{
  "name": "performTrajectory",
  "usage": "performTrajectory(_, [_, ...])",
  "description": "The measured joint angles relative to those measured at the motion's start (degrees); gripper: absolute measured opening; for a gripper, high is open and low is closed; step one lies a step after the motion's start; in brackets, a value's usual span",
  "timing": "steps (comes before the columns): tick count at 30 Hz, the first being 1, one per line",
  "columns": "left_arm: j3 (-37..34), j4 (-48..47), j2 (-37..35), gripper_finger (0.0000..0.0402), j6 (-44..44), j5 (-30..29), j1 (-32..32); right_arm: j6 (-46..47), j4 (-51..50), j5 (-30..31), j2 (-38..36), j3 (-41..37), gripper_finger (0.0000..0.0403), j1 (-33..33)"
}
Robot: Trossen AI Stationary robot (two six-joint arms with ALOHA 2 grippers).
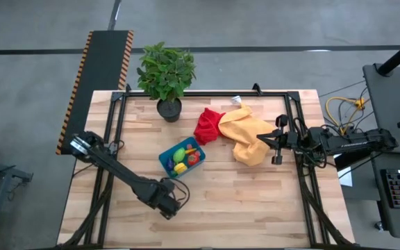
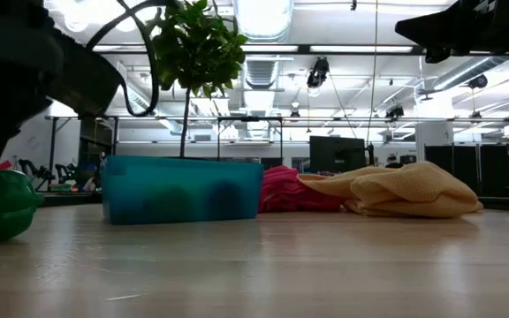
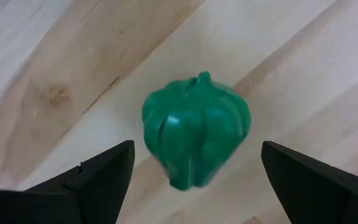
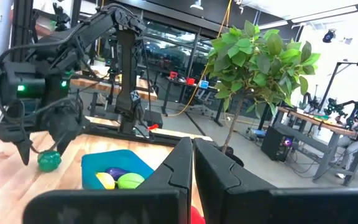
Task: Pick and placing Produce into tupperware
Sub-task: Put the green bell pepper into the blue bin
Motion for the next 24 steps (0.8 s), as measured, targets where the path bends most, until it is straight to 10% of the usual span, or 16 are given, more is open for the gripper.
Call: performTrajectory(24, [0.00, 2.15, 3.35, 0.0336, 6.97, -2.48, 0.26, 0.00, 0.00, 0.01, 0.00, 0.00, 0.0009, 0.01])
